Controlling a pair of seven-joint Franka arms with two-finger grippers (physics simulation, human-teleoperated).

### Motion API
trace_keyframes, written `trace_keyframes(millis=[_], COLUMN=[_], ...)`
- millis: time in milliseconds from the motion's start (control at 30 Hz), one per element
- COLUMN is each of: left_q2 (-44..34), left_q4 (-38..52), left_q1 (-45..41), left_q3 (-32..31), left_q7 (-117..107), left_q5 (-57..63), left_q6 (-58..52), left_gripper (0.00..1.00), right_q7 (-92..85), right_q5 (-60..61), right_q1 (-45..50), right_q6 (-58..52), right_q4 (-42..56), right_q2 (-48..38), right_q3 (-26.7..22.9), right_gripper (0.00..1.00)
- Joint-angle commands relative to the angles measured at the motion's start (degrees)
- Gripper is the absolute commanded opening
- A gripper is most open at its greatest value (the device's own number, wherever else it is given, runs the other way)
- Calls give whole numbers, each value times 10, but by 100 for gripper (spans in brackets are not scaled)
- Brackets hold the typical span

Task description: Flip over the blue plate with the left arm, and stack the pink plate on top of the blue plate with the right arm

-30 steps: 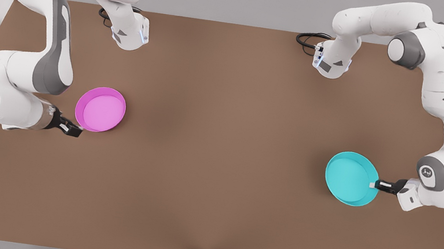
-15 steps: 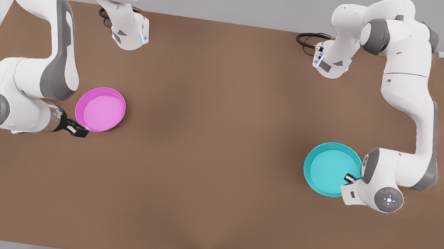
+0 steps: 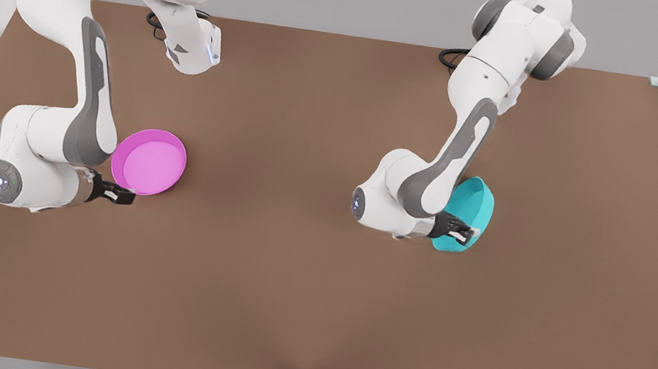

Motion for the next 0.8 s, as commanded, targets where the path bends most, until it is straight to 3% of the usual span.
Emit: trace_keyframes(millis=[0,200,500,567,633,767], left_q2=[6,58,96,107,116,133], left_q4=[0,0,0,0,0,0], left_q1=[-8,-107,-192,-209,-218,-225], left_q3=[1,0,-1,-1,0,0], left_q7=[-13,-161,-387,-414,-425,-456], left_q5=[56,120,117,119,132,160], left_q6=[-9,-117,-141,-144,-148,-149], left_gripper=[21,21,21,21,21,21], right_q7=[-13,-106,-212,-214,-234,-255], right_q5=[0,26,42,57,62,62], right_q1=[-5,-88,-152,-184,-270,-290], right_q6=[0,8,189,207,277,307], right_q4=[0,-76,-257,-267,-317,-351], right_q2=[3,3,-37,-47,-51,-75], right_q3=[0,1,3,33,104,113], right_gripper=[100,100,100,100,100,100])
